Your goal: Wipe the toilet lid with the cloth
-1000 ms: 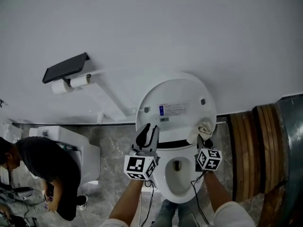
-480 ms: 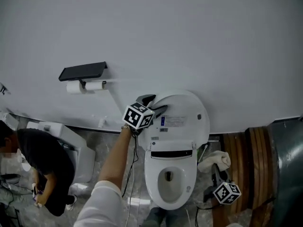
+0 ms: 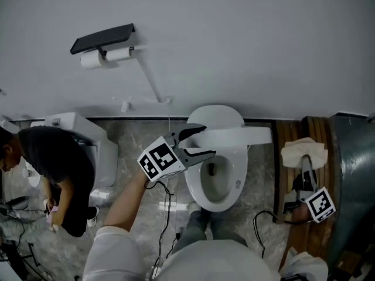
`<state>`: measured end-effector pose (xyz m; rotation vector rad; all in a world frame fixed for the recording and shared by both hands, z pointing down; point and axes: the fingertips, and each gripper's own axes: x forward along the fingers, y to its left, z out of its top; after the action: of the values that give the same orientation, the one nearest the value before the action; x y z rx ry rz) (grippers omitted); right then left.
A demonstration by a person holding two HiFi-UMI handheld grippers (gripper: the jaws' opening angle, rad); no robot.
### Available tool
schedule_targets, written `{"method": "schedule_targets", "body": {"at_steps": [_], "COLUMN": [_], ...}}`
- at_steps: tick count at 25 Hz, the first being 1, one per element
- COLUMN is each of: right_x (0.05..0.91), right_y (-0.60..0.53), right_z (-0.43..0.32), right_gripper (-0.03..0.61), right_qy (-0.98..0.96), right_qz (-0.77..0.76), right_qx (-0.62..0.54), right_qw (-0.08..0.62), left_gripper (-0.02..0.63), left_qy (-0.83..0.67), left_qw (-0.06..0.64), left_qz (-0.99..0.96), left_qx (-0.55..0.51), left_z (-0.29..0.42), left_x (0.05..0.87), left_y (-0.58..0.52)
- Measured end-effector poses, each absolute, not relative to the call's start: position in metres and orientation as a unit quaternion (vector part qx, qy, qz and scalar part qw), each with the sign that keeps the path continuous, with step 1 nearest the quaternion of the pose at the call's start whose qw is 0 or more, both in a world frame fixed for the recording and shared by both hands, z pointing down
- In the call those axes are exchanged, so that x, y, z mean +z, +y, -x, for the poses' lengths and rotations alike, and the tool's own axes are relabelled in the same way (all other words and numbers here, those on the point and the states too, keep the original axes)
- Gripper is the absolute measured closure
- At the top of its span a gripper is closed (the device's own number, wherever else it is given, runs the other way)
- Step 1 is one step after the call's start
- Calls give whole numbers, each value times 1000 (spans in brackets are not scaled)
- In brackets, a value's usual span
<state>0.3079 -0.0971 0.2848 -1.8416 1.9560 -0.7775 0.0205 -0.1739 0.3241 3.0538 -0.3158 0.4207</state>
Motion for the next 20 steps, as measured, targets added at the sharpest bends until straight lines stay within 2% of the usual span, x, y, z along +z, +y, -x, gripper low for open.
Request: {"method": "schedule_targets", "body": {"at_steps": [4,8,14,20], "right_x": [248,284,394,520], "right_y": [-73,-39,-23,-1], "right_z": [-309,-300,-245,-191], "right_gripper": [483,483,483,483], "right_qy": [690,644,629,644], "right_qz": [670,710,677,633], "right_qx": [-223,-260,-371,-430], "right_qw": [157,120,95,17], "left_gripper": [305,329,408,419], "left_qy": [-49,-42,-33,-96], "left_qw": [36,59,74,110], "left_qz": [-987,-980,-961,-935], "left_qx": [148,186,266,323], "left_z": [-16,-13,-14,-19], "left_x": [379,450,560,702], "left_y": [-64,10,81,124]}}
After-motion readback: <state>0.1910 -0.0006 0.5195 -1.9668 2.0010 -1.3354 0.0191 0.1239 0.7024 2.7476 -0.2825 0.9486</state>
